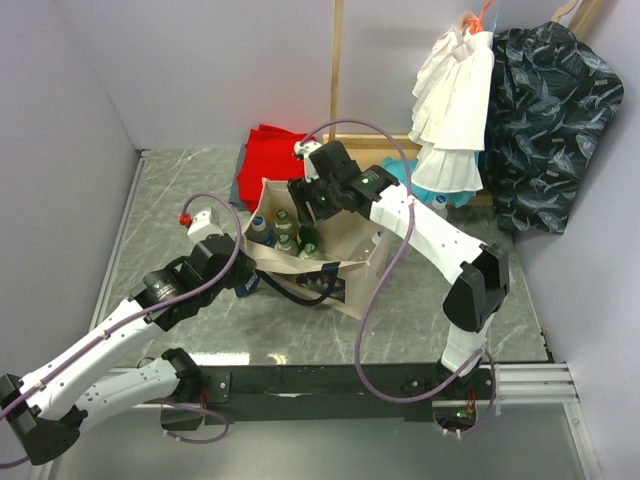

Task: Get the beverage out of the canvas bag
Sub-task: Take out the drink from the canvas bag.

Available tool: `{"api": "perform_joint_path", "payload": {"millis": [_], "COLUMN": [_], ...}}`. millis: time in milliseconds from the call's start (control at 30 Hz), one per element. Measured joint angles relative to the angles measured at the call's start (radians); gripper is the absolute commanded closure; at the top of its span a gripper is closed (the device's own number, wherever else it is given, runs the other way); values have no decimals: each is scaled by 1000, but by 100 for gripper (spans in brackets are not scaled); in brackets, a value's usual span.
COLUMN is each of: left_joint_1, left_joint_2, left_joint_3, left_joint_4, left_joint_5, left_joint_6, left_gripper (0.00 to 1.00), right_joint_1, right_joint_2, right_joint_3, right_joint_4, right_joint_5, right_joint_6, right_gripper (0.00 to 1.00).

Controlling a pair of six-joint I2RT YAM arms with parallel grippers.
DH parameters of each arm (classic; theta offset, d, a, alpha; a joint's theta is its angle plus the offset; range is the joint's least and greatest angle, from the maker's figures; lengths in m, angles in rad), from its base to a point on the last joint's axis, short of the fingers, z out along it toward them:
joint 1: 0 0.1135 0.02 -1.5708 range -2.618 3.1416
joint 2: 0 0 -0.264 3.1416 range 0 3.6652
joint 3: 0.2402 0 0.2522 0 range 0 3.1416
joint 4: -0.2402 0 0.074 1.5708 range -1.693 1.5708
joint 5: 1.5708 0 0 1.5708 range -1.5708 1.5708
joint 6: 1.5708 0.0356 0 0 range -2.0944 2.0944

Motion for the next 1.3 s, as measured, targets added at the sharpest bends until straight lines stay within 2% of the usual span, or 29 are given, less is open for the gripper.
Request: {"api": "perform_joint_path", "payload": {"millis": [233,300,600,733,800,1000,1233,1267,1300], "left_joint_1": [0,0,0,0,0,0,0,0,0], "left_joint_2": [0,0,-6,-6,-6,-11,-13,-13,-13], "left_joint_3": [0,0,0,0,0,0,0,0,0], "left_joint_4": [6,6,6,6,6,6,6,6,6], "left_joint_5": [-5,-5,-8,-8,-8,-10,-11,-11,-11], "left_joint_6": [0,0,0,-1,-1,-1,-1,-1,-1], "left_gripper": [84,84,84,83,83,83,83,83,83], "right_joint_1": [11,15,19,19,19,19,19,19,19], "right_joint_2": [60,77,91,92,92,92,92,92,93], "right_joint_3": [40,40,38,38,38,38,38,38,38], "right_joint_4": [-16,-26,-25,-24,-25,-24,-24,-24,-24], "right_joint_5": [-10,-10,-6,-6,-3,0,1,1,1], "right_joint_6": [-10,-11,-13,-13,-12,-11,-11,-12,-12], "right_gripper": [33,39,39,46,57,59,73,79,94]}}
